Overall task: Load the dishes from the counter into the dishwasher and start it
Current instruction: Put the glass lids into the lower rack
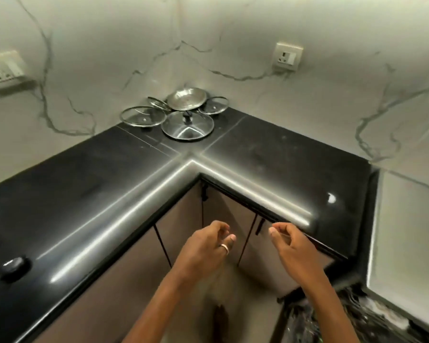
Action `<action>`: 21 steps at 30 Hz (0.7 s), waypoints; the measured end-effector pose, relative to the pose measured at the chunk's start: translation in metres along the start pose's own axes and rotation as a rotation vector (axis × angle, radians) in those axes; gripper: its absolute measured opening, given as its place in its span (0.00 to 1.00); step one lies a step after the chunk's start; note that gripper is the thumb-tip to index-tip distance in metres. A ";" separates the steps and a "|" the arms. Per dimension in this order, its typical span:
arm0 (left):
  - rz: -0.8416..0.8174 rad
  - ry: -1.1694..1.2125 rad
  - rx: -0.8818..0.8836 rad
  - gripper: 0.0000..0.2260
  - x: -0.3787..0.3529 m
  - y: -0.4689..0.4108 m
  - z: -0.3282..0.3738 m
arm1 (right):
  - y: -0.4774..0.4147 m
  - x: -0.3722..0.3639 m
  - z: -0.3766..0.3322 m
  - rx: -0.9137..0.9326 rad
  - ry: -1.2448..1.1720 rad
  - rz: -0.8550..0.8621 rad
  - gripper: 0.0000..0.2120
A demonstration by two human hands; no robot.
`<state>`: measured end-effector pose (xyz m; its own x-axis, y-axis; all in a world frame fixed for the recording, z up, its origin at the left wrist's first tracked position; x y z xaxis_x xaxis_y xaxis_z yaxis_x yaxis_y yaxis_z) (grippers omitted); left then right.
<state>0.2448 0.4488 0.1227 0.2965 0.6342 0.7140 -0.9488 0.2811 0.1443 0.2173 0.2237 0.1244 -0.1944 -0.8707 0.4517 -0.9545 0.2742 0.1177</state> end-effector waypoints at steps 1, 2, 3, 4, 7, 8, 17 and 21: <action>-0.002 0.000 0.005 0.17 0.005 -0.017 -0.006 | -0.018 -0.005 -0.003 0.006 -0.005 -0.003 0.08; 0.000 0.001 0.014 0.17 0.010 -0.037 -0.010 | -0.039 -0.010 -0.006 0.013 -0.011 -0.002 0.08; 0.006 0.002 0.026 0.17 0.014 -0.053 -0.014 | -0.056 -0.013 -0.011 0.020 -0.015 -0.002 0.08; 0.020 0.006 0.041 0.16 0.019 -0.073 -0.018 | -0.078 -0.017 -0.017 0.028 -0.019 -0.011 0.08; 0.057 0.050 0.083 0.14 0.034 -0.125 -0.025 | -0.140 -0.027 -0.035 0.032 -0.011 -0.078 0.09; 0.071 0.071 0.089 0.14 0.039 -0.137 -0.025 | -0.156 -0.031 -0.043 0.044 0.004 -0.101 0.09; 0.183 0.300 0.246 0.08 0.088 -0.239 -0.073 | -0.294 -0.105 -0.091 0.138 0.130 -0.296 0.10; 0.239 0.463 0.363 0.05 0.113 -0.284 -0.132 | -0.341 -0.152 -0.106 0.141 0.150 -0.348 0.10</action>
<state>0.5619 0.5359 0.0722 0.0109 0.9177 0.3971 -0.9470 -0.1180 0.2988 0.5963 0.3059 0.1098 0.1710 -0.8296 0.5316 -0.9811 -0.0941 0.1688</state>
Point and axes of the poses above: each hand's wrist, its own y-axis away from the middle knuckle, its own x-axis out of the back of the hand, z = x × y, the point moved 6 cm from there along -y, towards the middle knuckle, and after that the axes turned 8 degrees about -y, right-handed, at the moved point
